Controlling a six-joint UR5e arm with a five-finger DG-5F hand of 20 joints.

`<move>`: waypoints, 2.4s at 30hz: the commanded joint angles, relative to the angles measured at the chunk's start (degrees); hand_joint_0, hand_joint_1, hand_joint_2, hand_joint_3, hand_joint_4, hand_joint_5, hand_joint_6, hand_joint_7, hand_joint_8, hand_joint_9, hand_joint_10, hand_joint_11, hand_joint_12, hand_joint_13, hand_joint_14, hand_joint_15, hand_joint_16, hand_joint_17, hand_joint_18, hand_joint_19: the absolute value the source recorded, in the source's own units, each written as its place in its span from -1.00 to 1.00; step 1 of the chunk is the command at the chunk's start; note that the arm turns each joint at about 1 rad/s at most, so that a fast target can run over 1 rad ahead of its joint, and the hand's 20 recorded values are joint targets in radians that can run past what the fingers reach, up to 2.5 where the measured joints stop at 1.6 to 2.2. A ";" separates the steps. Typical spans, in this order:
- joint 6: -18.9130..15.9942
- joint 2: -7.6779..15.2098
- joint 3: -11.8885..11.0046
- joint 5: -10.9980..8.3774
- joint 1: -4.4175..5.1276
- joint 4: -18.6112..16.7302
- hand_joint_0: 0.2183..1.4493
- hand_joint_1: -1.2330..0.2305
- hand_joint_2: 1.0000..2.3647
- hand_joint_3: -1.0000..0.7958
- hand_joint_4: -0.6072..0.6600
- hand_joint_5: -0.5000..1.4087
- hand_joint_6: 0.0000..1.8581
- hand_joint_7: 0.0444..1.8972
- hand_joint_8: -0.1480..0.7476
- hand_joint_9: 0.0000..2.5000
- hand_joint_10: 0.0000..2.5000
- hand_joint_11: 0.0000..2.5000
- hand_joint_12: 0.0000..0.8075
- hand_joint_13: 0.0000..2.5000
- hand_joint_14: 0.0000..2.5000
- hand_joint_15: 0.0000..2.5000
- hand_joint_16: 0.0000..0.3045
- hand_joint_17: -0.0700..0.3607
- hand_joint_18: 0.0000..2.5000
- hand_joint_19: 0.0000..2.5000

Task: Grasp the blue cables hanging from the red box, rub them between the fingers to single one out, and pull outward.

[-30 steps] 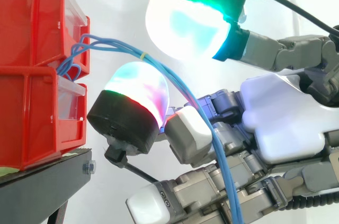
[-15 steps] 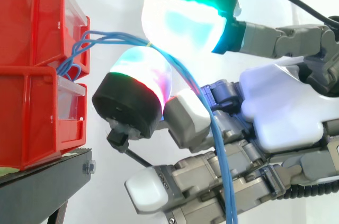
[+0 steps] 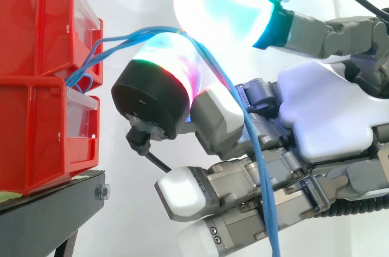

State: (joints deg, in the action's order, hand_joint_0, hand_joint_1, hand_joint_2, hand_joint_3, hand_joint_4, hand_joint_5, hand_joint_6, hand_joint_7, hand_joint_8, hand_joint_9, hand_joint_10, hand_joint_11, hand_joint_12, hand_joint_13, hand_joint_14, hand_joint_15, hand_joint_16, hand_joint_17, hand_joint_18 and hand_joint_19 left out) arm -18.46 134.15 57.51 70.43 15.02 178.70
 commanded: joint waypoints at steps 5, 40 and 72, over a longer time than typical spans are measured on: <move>-0.09 0.05 0.06 0.14 0.01 0.51 -0.42 -0.59 -1.00 -0.44 0.11 -0.61 0.01 -0.10 0.11 -0.15 -0.99 -0.46 0.00 -0.36 -0.99 -0.64 -0.65 -0.12 -0.60 -0.71; -0.26 0.05 -0.03 0.06 -0.08 0.78 -0.19 -0.54 -0.97 -0.07 -0.22 -0.63 0.04 0.04 0.08 -0.16 -0.99 -0.47 -0.02 -0.36 -0.99 -0.64 -0.66 -0.14 -0.56 -0.69; -0.35 -0.03 0.06 0.06 -0.16 0.86 -0.22 -0.51 -0.97 0.02 -0.16 -0.61 0.03 0.14 0.11 -0.14 -0.99 -0.46 -0.01 -0.33 -0.99 -0.64 -0.65 -0.12 -0.51 -0.72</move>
State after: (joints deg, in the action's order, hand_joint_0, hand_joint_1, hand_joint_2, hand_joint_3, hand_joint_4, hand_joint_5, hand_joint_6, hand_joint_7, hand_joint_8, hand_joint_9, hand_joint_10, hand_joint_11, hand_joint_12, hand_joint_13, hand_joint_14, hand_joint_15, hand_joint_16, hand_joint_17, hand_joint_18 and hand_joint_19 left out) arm -18.81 134.14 57.53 70.44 14.85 179.50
